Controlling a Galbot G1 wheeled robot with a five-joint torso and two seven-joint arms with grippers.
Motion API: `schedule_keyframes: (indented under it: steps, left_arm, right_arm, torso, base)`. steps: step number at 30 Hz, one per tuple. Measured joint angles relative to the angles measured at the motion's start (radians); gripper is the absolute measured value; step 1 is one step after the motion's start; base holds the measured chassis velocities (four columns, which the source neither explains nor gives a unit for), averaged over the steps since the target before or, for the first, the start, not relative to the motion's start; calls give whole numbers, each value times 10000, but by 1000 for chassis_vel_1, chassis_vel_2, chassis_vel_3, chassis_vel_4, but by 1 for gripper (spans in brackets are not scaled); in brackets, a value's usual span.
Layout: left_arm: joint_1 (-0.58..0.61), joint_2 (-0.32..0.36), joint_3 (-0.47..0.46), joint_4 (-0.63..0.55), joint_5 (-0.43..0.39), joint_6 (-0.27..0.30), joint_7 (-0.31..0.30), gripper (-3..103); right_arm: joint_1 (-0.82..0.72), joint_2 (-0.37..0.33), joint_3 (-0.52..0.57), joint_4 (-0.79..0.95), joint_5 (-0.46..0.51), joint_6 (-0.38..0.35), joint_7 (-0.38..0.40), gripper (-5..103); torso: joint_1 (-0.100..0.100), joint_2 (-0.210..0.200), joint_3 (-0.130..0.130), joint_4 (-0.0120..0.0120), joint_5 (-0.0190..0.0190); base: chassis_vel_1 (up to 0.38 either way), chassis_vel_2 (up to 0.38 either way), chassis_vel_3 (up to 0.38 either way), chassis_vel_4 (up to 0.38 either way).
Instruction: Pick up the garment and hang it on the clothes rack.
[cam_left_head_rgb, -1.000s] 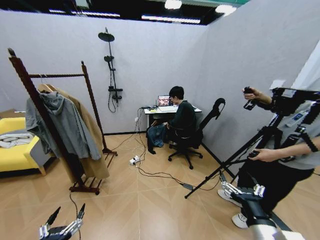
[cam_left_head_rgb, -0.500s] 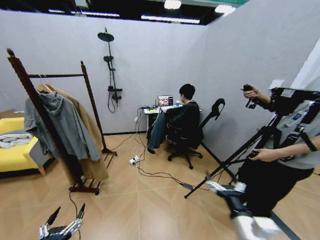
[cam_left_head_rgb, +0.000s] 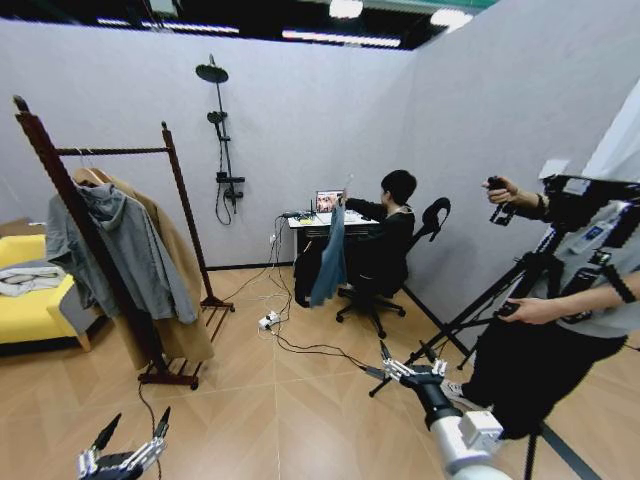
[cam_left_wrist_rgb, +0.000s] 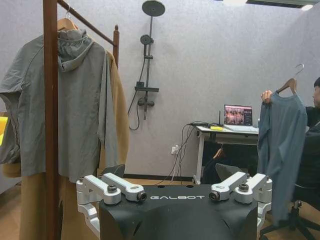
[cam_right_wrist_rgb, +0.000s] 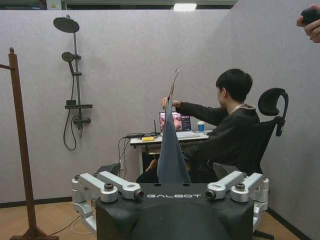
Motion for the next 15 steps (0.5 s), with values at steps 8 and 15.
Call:
schedule_keyframes:
  steps: [8,15]
  left_arm:
    - [0,0,0,0,0,0,0,100]
    - [0,0,0,0,0,0,1,100]
  right_arm:
    - [760,-1136,319,222,1785,-163,558,100]
    - [446,-868,-127,52,1717,12,343,100]
  torso:
    - [0,2,0,2,0]
    - [-1,2,0,1,0]
  base:
    - [0,0,0,0]
    - [0,0,0,0]
